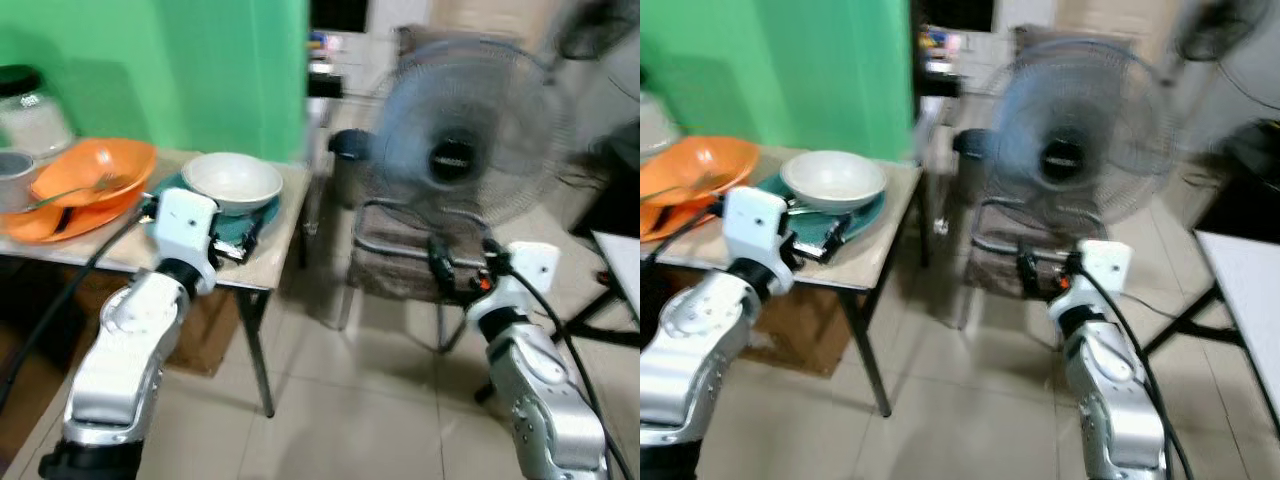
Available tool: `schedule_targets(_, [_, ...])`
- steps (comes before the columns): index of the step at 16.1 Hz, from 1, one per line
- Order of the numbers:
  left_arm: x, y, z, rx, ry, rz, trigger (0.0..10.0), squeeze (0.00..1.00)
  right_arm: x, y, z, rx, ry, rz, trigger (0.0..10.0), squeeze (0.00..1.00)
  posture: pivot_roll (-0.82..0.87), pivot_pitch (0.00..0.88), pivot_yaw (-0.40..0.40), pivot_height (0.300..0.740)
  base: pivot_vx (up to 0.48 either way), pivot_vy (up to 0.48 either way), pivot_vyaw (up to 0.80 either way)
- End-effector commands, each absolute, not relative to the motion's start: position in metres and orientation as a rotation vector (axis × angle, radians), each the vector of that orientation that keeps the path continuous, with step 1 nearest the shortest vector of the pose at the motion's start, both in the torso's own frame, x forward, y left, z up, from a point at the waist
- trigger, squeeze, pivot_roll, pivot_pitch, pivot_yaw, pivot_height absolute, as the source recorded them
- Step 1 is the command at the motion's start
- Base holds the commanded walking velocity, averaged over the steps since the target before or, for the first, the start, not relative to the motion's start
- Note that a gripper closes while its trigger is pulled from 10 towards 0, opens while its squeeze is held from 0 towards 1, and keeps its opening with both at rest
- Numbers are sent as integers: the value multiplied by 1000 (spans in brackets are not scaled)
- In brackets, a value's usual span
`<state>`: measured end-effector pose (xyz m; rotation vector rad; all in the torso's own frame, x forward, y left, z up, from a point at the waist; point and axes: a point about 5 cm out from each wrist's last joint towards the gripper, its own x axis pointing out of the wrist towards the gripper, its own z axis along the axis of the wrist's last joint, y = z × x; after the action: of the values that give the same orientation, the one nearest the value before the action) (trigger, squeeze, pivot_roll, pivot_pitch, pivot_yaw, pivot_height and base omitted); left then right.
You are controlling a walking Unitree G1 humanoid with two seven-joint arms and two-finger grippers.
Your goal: Setting the table
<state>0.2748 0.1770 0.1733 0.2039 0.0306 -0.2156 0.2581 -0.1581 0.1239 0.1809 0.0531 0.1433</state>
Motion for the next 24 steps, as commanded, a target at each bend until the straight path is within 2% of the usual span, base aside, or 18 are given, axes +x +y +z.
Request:
schedule_targets(1, [275, 179, 176, 203, 28, -201, 10000, 0, 260, -151, 128, 204, 45, 188, 10000, 0, -5, 0, -27, 740, 394, 0, 800])
schedule_targets(4, [274, 180, 177, 198, 25, -200, 10000, 0, 256, -143, 126, 216, 63, 263, 10000, 0, 2, 0, -28, 740, 405, 0, 800])
schedule_targets(10, [272, 178, 177, 205, 31, -217, 10000, 0, 256, -151, 122, 249, 73, 203, 10000, 0, 0, 0, -23, 740, 405, 0, 0])
schedule_targets(15, [269, 174, 176, 224, 34, -242, 10000, 0, 256, -144, 125, 183, 78, 292, 10000, 0, 8, 0, -39, 740, 368, 0, 93])
schedule_targets(18, [265, 175, 179, 243, 23, -288, 10000, 0, 259, -147, 129, 166, 63, 297, 10000, 0, 13, 0, -43, 740, 0, 0, 731])
schedule_targets(19, [263, 176, 180, 256, 21, -313, 10000, 0, 260, -149, 130, 235, 66, 287, 10000, 0, 14, 0, -44, 740, 0, 0, 0])
schedule_targets(21, [261, 177, 181, 253, 35, -366, 10000, 0, 266, -151, 135, 188, 56, 282, 10000, 0, 13, 0, -43, 740, 0, 0, 0])
schedule_targets(24, [259, 177, 184, 250, 57, -450, 10000, 0, 279, -149, 134, 201, 164, 269, 10000, 0, 11, 0, -43, 740, 0, 0, 0])
